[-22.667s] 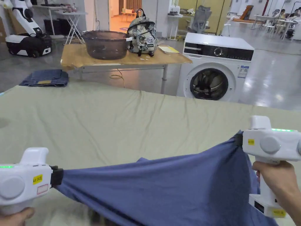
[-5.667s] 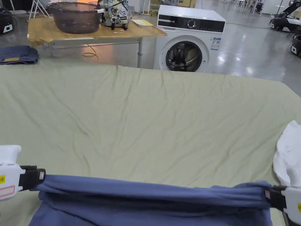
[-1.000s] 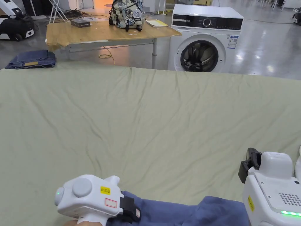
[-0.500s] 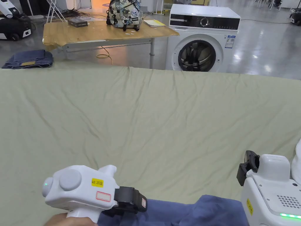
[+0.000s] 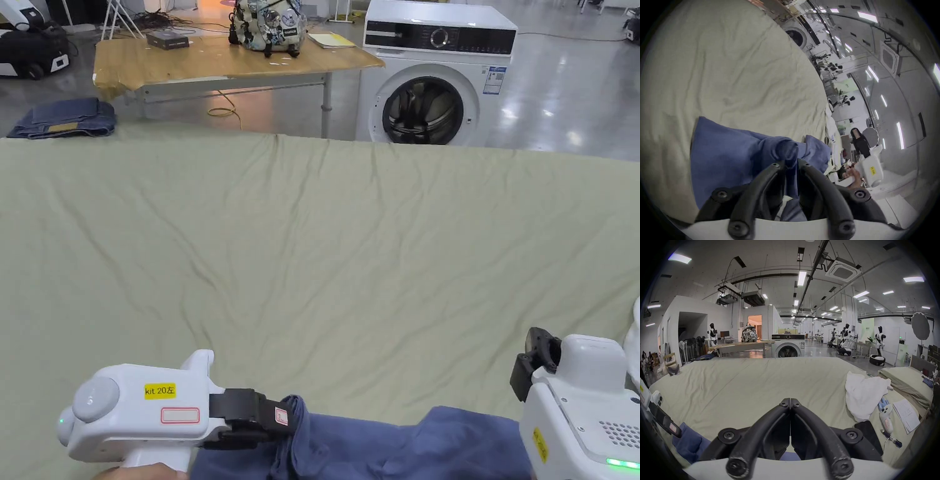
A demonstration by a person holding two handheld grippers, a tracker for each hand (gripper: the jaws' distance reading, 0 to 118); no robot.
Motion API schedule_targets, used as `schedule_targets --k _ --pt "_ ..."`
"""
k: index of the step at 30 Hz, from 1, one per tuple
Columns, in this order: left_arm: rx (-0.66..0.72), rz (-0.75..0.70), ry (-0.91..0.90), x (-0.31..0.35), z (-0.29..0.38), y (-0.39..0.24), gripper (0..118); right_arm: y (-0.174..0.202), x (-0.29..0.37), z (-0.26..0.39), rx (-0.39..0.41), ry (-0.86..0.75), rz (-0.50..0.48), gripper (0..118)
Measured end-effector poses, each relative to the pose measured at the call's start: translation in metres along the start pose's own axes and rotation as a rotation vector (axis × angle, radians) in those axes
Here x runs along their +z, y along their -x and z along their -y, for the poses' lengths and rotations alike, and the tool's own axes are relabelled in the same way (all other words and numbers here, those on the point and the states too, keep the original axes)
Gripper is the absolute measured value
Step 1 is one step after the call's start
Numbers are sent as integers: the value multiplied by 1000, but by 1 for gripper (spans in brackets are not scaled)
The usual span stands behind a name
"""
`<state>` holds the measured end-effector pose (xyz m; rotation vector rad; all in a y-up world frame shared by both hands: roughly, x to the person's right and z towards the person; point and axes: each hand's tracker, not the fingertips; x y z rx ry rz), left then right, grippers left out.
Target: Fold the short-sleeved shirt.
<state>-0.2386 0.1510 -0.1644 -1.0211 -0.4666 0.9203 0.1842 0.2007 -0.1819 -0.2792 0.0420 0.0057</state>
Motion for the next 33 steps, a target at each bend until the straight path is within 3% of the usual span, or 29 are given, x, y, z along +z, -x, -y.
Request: schedule_targets --k 9,22,27,33 --pt "13 4 72 -61 9 5 11 -1 -2 4 -6 20 2 0" --pt "-104 -75 145 -120 16 0 9 -1 0 9 -8 32 -1 0" --pt "-153 -65 134 -97 9 -14 9 -1 2 7 -4 29 -3 0" --pt "-177 -83 -3 -7 -4 -32 9 -1 2 5 3 22 -8 0"
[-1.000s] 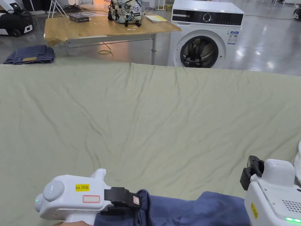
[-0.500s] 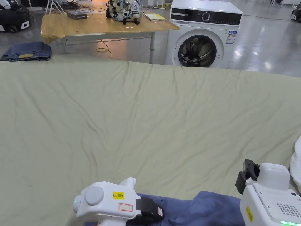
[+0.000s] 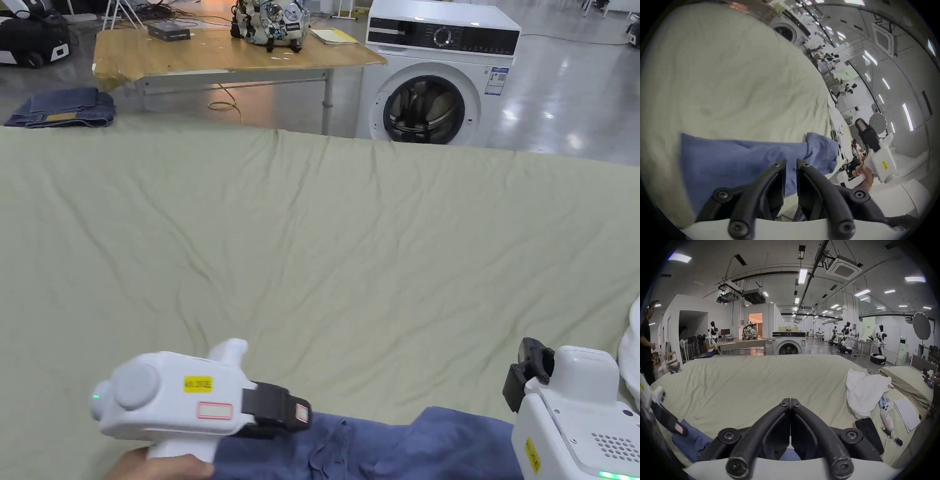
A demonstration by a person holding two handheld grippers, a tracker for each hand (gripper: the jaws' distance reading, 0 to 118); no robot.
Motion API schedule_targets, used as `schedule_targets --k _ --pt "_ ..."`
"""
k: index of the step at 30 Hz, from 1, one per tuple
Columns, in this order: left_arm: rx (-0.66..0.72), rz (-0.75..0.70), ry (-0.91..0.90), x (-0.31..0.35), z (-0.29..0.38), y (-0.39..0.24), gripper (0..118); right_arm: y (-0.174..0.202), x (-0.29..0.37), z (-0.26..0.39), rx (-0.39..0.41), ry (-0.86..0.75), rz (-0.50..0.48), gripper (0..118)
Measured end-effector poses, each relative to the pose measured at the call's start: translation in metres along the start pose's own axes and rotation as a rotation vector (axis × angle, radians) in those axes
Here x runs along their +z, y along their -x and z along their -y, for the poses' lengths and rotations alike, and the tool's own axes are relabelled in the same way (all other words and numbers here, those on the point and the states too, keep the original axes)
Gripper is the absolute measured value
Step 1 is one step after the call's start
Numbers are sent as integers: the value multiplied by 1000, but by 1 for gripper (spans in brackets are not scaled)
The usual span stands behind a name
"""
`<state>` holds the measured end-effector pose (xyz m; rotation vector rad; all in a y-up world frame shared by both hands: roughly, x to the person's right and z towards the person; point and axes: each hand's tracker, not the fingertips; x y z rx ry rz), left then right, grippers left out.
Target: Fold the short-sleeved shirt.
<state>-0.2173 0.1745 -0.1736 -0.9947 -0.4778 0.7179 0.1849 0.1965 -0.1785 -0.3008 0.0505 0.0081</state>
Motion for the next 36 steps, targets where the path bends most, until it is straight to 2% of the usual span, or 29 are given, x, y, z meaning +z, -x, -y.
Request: schedule_targets --k 5,10,11,12,14,15,16,20,21,22,24,26,28,36 --pt "-6 -109 -64 62 -7 37 9 5 -2 -1 3 -4 -11 0" --pt "75 -74 -44 81 -1 95 11 11 -3 -1 4 -3 -24 0" --pt "92 -59 -21 76 1 103 18 13 -4 -1 5 -3 -26 0" --pt "108 -60 -2 71 4 110 32 14 -4 -1 6 -1 -28 0" --pt "129 -29 17 60 10 125 50 15 -4 -1 8 0 -32 0" --pt "156 8 33 52 13 131 70 16 -4 -1 10 0 -32 0" --pt "186 31 47 44 16 137 71 16 -4 -1 11 1 -33 0" --pt "268 265 -5 20 22 159 69 16 -4 -1 18 2 -30 0" --pt "285 306 16 13 22 163 63 15 -4 -1 18 3 -29 0" --pt "295 331 35 8 21 164 51 15 -4 -2 17 3 -27 0" --pt "254 260 22 4 23 157 9 14 -4 -2 18 4 -23 0" --pt "234 184 30 1 23 154 8 14 -4 -2 17 4 -21 0" --pt "276 249 0 6 31 144 7 13 -4 -2 21 4 -19 0" --pt "174 153 -91 51 19 118 5 14 -5 -3 29 7 -26 0"
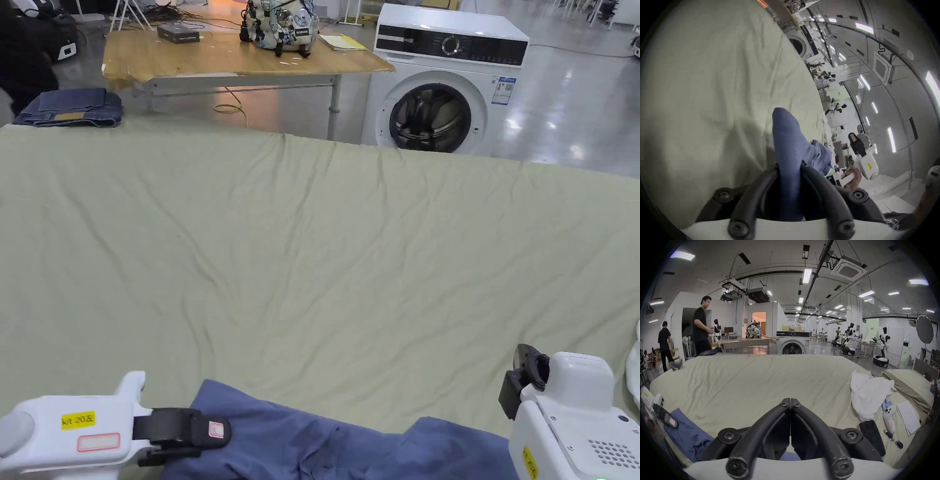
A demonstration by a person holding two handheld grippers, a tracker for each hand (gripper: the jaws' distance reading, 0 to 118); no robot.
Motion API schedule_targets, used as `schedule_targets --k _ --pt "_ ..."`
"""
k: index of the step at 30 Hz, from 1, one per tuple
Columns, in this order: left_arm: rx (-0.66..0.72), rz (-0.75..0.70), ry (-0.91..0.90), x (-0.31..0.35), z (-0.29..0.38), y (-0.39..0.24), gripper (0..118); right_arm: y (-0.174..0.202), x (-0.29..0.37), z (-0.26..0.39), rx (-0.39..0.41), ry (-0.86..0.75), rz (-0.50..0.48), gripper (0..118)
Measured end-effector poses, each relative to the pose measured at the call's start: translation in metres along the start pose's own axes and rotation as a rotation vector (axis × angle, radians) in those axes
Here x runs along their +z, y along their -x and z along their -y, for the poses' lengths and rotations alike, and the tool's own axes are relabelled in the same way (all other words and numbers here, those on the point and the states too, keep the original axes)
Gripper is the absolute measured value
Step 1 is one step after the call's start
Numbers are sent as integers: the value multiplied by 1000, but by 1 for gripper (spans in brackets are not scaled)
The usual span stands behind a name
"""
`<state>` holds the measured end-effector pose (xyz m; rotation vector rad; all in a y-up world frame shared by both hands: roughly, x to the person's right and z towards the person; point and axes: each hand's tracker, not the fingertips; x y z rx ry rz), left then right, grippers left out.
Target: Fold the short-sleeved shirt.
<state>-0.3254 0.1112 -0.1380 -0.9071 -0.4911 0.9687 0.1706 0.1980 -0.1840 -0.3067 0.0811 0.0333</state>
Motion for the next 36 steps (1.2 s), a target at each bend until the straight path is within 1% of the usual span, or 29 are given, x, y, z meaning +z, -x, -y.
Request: schedule_targets --k 3,6,8,10,11,13,23,25,31,33,36 --pt "-36 -57 -28 33 -10 -27 5 1 0 -1 5 -1 -7 0" --pt "-92 -218 -87 69 -22 -51 5 2 -2 -3 5 -4 -14 0" --pt "-109 -268 -115 86 -27 -65 5 4 -3 -4 3 -7 -21 0" --pt "-145 -356 -117 91 -27 -83 5 7 -4 -5 4 -10 -29 0" --pt "-167 -385 -112 92 -32 -82 5 8 -5 -5 3 -13 -32 0" --pt "-167 -395 -99 86 -31 -94 5 10 -6 -5 -1 -14 -37 0" --pt "-251 -353 38 2 -5 -163 5 5 -5 -1 -20 -6 -37 0" --pt "-298 -347 89 -21 1 -173 5 2 -4 0 -22 -4 -33 0" --pt "-367 -402 202 -96 21 -183 5 -8 0 4 -35 3 -13 0" --pt "-373 -398 225 -116 25 -184 5 -12 2 4 -38 3 -5 0" --pt "-396 -450 248 -143 33 -185 5 -17 3 6 -40 6 7 0"
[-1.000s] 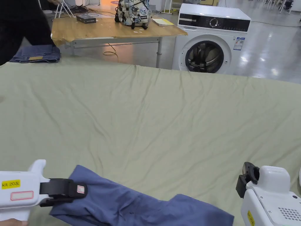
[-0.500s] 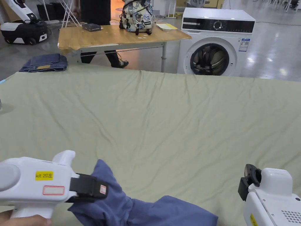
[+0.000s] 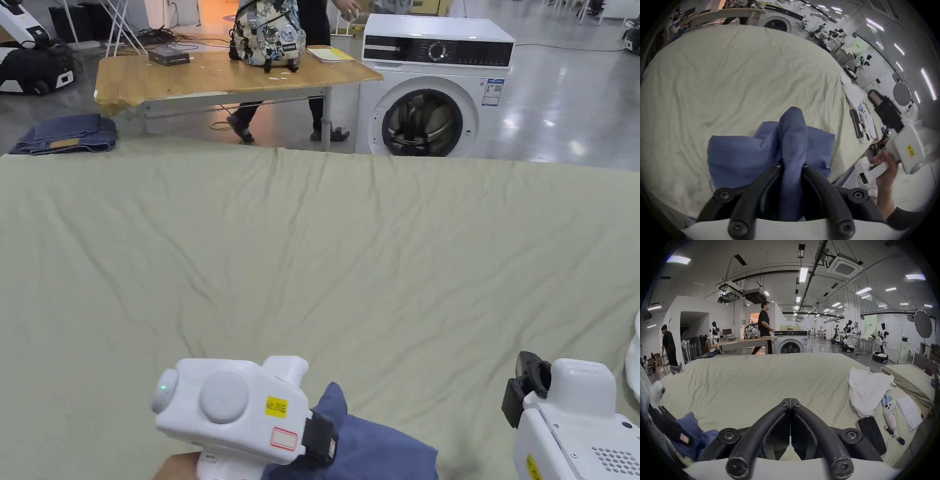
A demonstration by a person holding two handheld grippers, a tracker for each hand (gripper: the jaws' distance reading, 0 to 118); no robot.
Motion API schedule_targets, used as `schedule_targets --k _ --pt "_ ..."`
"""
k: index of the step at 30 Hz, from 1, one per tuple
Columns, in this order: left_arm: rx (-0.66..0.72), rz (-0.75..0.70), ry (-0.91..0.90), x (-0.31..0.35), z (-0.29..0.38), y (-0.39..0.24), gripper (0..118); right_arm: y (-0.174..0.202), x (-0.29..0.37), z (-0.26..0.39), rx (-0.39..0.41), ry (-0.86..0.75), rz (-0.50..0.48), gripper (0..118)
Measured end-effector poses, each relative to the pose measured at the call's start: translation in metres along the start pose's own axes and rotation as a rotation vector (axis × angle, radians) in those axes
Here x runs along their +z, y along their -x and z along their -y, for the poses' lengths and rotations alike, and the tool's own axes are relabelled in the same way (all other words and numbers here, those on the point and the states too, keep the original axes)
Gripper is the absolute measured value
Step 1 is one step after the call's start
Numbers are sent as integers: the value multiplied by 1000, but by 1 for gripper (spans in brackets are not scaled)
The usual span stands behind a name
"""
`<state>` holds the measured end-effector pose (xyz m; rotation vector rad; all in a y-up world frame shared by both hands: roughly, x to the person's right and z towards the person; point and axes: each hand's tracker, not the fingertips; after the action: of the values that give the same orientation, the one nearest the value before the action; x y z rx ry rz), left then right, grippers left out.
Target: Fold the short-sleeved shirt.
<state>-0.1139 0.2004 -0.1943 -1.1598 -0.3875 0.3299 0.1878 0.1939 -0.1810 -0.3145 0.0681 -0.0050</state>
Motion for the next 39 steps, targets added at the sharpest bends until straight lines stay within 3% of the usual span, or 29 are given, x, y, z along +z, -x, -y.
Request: schedule_targets --k 11,15,20,23,25,27,33,39 --pt "-22 -85 52 -51 5 -34 6 -7 1 5 -8 21 21 0" --pt "32 1 42 -41 4 -26 40 -7 3 5 -10 23 20 0" --pt "83 161 -13 -5 -1 -15 41 -9 5 4 -7 18 21 0" --pt "84 168 -61 4 -8 -3 40 -11 5 4 -9 18 24 0" --pt "87 156 -62 -5 -10 2 36 -11 5 4 -13 21 25 0" --pt "116 193 -30 -26 -10 11 14 -11 5 4 -15 23 25 0" --pt "153 311 59 -97 4 9 10 -11 5 5 -15 27 26 0" --pt "147 257 20 -116 10 3 0 -11 6 5 -17 27 26 0"
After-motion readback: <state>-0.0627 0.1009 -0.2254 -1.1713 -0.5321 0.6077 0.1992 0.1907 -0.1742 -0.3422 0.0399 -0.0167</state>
